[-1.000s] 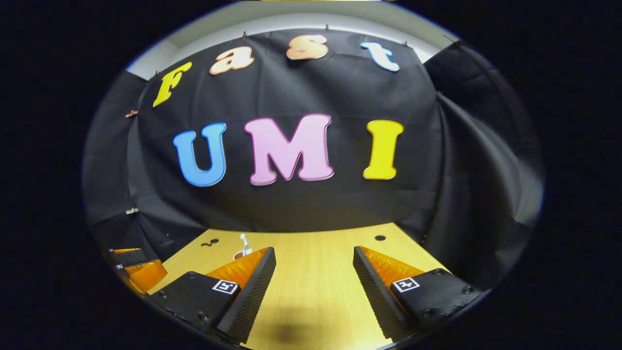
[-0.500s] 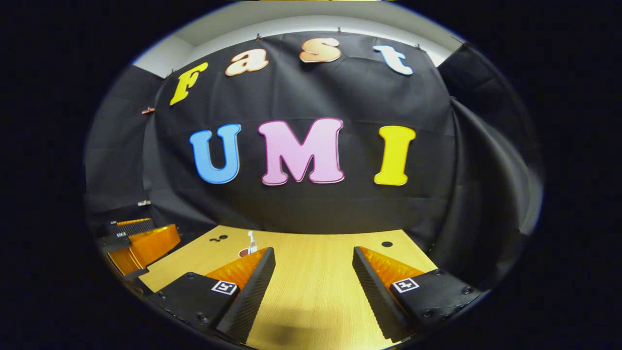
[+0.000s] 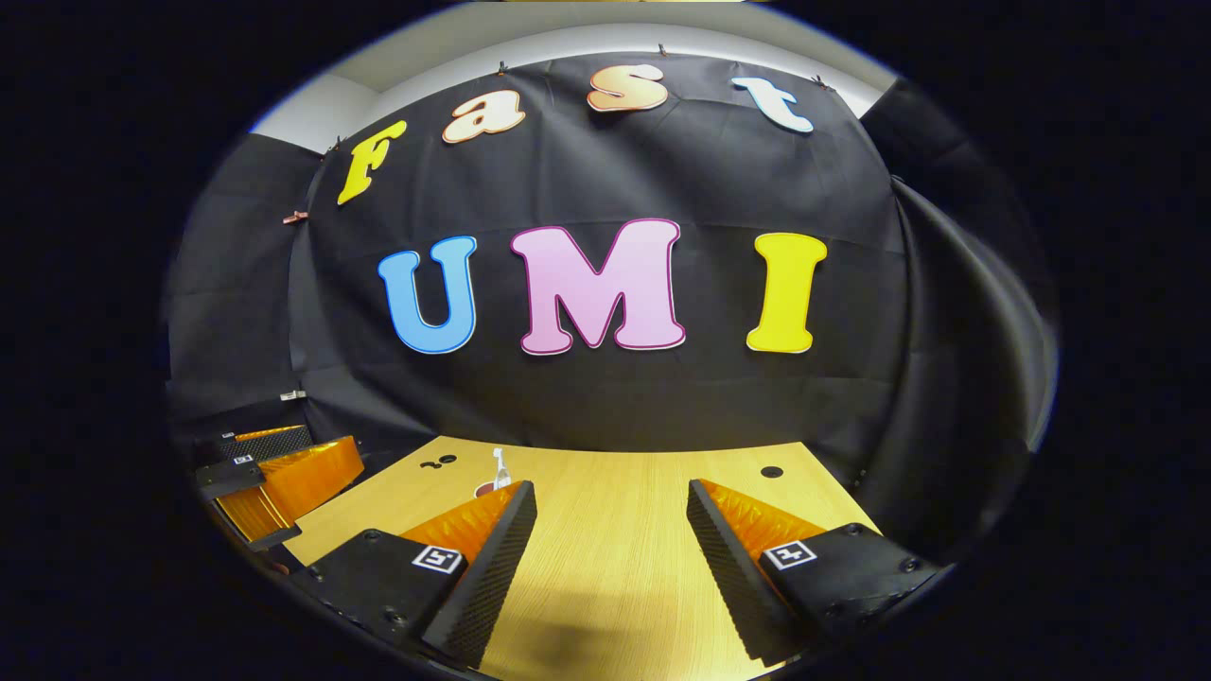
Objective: Put the toothbrush and toothpaste on the desktop into the cup, then pick up the cup and place it on the coaster on the desktop.
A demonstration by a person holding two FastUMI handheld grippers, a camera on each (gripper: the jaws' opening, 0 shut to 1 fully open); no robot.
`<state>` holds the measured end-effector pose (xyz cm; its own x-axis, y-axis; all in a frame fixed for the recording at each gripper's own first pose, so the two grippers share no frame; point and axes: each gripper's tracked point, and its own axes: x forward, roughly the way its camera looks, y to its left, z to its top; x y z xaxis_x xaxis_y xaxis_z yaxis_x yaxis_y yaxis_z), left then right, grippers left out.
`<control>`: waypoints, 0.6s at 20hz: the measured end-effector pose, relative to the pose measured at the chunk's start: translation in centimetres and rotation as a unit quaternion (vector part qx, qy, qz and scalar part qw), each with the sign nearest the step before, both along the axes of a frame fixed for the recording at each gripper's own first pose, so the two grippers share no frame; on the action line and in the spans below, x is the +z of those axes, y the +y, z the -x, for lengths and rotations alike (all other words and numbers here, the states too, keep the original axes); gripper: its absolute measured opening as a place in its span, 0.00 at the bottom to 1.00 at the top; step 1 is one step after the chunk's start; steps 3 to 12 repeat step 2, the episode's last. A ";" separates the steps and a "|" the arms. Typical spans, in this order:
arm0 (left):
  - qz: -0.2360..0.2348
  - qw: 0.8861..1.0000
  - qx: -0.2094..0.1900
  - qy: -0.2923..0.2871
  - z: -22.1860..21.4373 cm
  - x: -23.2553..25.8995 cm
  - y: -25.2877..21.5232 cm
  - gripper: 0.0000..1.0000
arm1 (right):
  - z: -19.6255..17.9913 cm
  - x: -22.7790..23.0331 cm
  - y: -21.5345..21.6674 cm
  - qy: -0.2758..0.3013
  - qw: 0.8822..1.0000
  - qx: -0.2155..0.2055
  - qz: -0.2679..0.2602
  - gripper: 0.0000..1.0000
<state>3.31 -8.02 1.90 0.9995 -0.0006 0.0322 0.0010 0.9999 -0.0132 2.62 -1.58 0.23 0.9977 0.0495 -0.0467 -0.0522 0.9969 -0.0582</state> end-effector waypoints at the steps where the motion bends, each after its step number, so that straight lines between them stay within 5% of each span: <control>1: 0.000 1.000 -0.002 0.001 -0.1 0.0 0.1 0.98 | 0.0 0.0 -0.1 0.001 1.000 -0.003 0.000 0.99; 12: 0.000 1.000 -0.003 0.001 0.0 -0.1 0.0 0.98 | -0.1 0.1 -0.2 0.000 1.000 -0.006 -0.002 0.98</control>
